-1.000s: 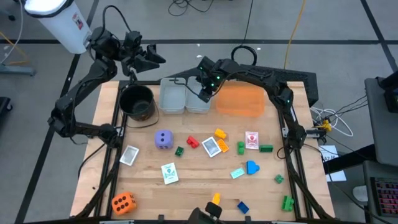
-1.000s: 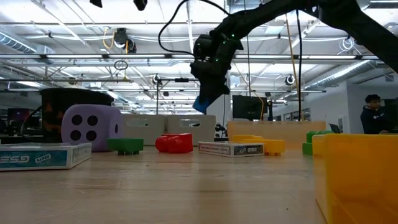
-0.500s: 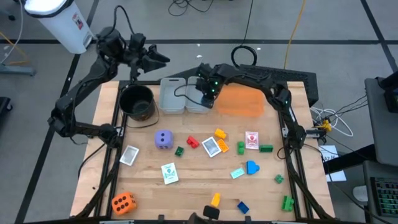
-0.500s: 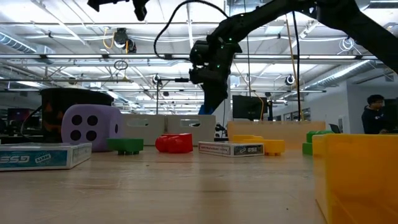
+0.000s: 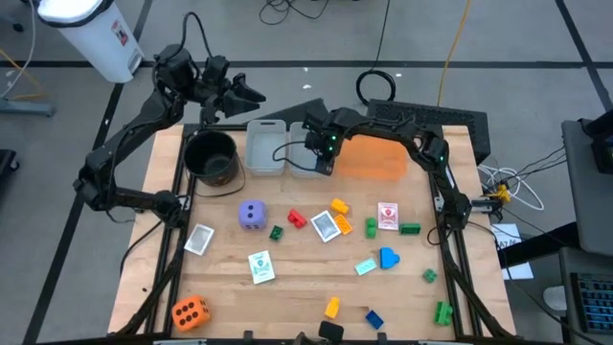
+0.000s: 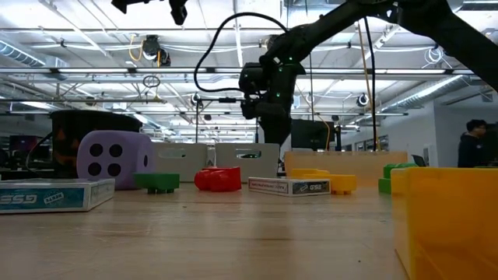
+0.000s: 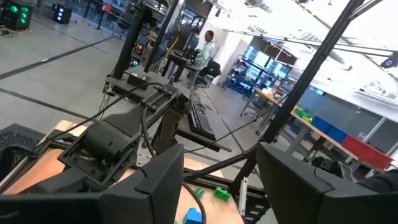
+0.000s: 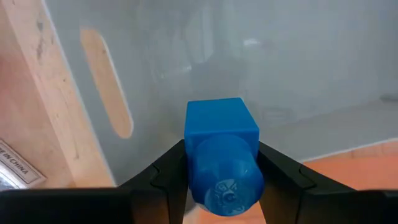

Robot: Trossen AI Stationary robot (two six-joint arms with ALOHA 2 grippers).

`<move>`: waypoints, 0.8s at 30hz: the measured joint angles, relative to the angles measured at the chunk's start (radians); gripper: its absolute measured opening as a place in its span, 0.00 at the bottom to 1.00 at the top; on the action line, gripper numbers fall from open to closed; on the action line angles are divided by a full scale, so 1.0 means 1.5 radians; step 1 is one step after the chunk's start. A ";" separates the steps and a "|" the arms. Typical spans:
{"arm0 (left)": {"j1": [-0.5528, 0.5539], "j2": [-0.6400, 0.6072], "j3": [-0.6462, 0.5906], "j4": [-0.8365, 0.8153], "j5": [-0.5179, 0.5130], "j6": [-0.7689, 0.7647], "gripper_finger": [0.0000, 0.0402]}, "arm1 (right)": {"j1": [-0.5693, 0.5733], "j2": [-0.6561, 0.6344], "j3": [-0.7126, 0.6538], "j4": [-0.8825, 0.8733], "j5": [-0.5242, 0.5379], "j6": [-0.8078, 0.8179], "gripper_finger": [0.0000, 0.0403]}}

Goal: Pick & Place Toys
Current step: Put the blue gamepiece into the right gray bin

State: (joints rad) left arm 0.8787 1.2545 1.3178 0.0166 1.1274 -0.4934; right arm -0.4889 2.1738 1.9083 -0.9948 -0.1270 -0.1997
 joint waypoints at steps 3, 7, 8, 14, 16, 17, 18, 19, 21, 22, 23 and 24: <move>-0.003 0.000 0.000 0.000 -0.002 0.000 0.53 | 0.000 0.000 0.000 0.001 0.021 0.001 0.35; -0.003 0.000 0.000 -0.003 -0.002 0.001 0.53 | 0.000 0.000 0.000 0.000 0.034 -0.016 0.35; -0.003 0.000 0.000 -0.006 -0.003 0.000 0.53 | 0.000 0.000 0.000 0.000 0.035 -0.020 0.35; -0.003 0.000 0.000 -0.015 -0.003 0.001 0.53 | 0.000 0.000 0.000 -0.001 0.035 -0.034 0.35; -0.003 0.000 0.000 -0.015 -0.003 0.001 0.53 | 0.000 0.000 0.000 -0.001 0.035 -0.035 0.35; -0.003 0.000 0.000 -0.015 -0.003 0.001 0.53 | 0.000 0.000 0.000 -0.001 0.035 -0.035 0.35; -0.003 0.000 0.000 -0.015 -0.003 0.001 0.53 | 0.000 0.000 0.000 -0.001 0.035 -0.035 0.35; -0.003 0.000 0.000 -0.015 -0.003 0.001 0.53 | 0.000 0.000 0.000 -0.001 0.035 -0.035 0.35; -0.003 0.000 0.000 -0.015 -0.003 0.000 0.53 | 0.000 0.000 0.000 -0.001 0.035 -0.038 0.35; -0.003 0.000 0.000 -0.015 -0.003 0.000 0.53 | 0.000 0.000 0.000 -0.001 0.035 -0.041 0.35; -0.003 0.000 0.000 -0.015 -0.003 0.000 0.53 | 0.000 0.000 0.000 -0.001 0.035 -0.045 0.35; -0.003 0.000 0.000 -0.015 -0.003 0.000 0.53 | 0.000 0.000 0.000 -0.001 0.035 -0.048 0.35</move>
State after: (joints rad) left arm 0.8745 1.2548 1.3178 -0.0055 1.1225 -0.4934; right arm -0.4889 2.1738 1.9083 -0.9956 -0.0746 -0.2712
